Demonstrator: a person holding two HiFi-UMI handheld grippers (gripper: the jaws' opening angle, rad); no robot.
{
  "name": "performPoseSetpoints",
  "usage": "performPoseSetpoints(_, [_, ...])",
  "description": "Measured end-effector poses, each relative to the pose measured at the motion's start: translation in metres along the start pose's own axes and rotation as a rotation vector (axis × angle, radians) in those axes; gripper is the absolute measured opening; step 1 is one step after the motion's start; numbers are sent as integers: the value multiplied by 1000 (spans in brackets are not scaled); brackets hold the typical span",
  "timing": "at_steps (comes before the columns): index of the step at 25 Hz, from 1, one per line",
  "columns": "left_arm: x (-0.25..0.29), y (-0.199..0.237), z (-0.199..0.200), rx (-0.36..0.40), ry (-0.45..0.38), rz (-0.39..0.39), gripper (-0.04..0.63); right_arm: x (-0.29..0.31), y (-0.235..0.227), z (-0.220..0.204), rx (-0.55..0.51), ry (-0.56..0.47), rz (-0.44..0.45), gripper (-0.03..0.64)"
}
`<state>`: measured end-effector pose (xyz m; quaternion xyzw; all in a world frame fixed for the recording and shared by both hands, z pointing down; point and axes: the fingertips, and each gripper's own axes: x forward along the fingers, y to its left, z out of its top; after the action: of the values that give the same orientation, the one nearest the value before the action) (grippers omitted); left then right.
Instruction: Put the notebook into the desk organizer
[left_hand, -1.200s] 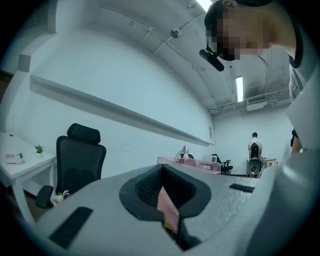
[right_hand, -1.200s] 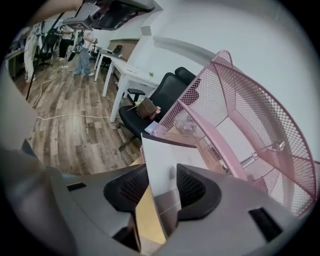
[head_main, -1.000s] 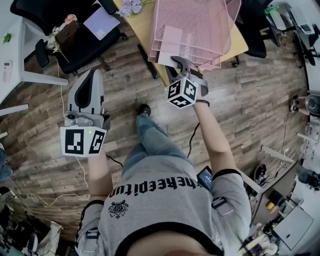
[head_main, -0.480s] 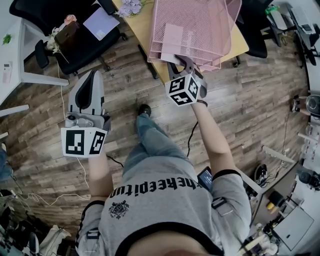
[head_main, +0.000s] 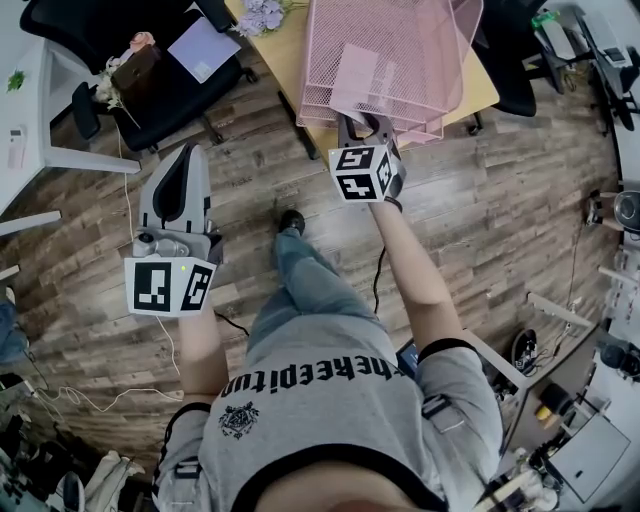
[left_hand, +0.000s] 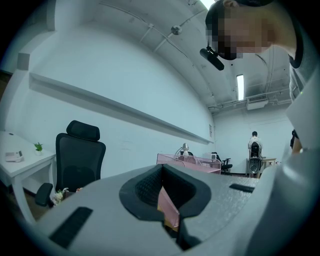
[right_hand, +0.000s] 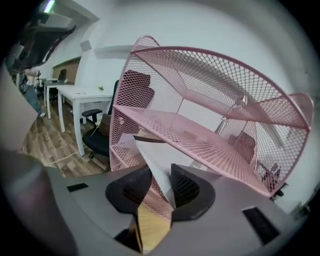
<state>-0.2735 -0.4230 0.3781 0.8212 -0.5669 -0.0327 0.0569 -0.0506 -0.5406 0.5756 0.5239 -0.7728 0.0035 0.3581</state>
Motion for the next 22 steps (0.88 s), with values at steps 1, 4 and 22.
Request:
performPoseSetpoints(1, [-1,0,0,0,0,0,3,1,0,0,32,-1,8,118])
performPoseSetpoints(4, [-2,1,-1,1,-1,0,3,3,4,1,107,-3,57,121])
performPoseSetpoints(22, [-8,-3,5,8,-9,-9,3,-19,22,7,287,-64,229,249])
